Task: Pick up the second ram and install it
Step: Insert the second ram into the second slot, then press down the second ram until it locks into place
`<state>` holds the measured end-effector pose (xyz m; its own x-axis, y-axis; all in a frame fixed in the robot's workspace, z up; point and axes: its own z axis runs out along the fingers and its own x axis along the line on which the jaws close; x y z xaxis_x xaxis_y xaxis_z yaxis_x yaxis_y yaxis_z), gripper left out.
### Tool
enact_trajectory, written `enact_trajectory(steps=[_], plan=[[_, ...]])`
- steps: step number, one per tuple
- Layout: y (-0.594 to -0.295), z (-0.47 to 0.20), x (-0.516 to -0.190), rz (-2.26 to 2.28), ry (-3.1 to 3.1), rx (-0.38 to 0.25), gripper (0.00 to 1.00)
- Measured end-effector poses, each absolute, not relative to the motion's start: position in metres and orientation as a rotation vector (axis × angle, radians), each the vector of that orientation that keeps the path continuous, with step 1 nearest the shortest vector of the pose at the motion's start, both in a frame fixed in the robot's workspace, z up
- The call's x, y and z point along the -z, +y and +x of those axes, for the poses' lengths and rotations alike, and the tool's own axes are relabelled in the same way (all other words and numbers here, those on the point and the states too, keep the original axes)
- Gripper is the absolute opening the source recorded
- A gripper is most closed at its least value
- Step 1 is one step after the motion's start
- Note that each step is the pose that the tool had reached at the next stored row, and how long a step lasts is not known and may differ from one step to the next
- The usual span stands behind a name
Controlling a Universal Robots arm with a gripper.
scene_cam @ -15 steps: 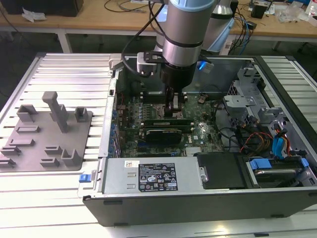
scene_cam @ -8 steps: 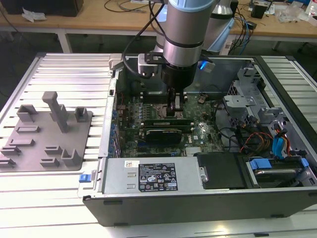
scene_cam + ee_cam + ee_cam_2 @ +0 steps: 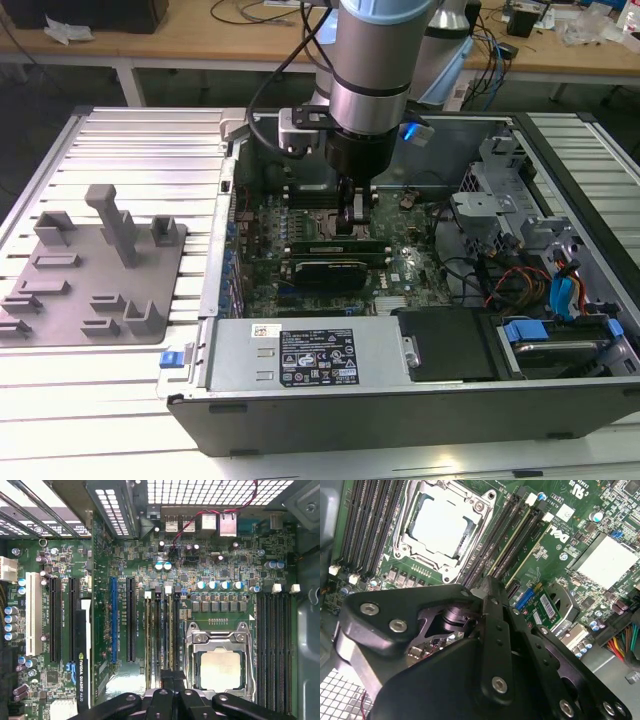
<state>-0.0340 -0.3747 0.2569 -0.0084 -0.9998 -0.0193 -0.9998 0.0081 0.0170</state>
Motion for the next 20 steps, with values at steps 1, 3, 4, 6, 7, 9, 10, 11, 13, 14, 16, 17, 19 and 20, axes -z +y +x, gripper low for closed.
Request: enact_trajectory(steps=[1,3,4,6,7,9,10,11,13,14,16,17,19,20], plan=[[-0.375,-0.034,-0.257,-2.211,2.229,-0.04,0.08],[-0.375,-0.034,-0.257,-2.211,2.229,-0.04,0.08],[-0.375,-0.034,-0.257,-2.211,2.229,-0.039,0.08],[-0.375,-0.034,-0.257,-2.211,2.228,-0.039,0.08],[-0.375,-0.034,-0.257,-2.211,2.228,-0.039,0.08],[-0.375,-0.034,-0.257,-2.211,2.228,-0.039,0.08],[-0.375,-0.034,-0.257,-2.211,2.228,-0.038,0.08],[-0.375,-0.032,-0.257,-2.211,2.228,-0.038,0.08],[-0.375,-0.028,-0.257,-2.211,2.228,-0.039,0.08],[-0.375,-0.027,-0.257,-2.211,2.228,-0.039,0.08],[-0.375,-0.022,-0.257,-2.211,2.228,-0.039,0.08],[-0.375,-0.02,-0.257,-2.211,2.228,-0.039,0.08],[-0.375,-0.017,-0.257,-2.211,2.228,-0.039,0.08],[-0.375,-0.014,-0.257,-2.211,2.228,-0.039,0.08]])
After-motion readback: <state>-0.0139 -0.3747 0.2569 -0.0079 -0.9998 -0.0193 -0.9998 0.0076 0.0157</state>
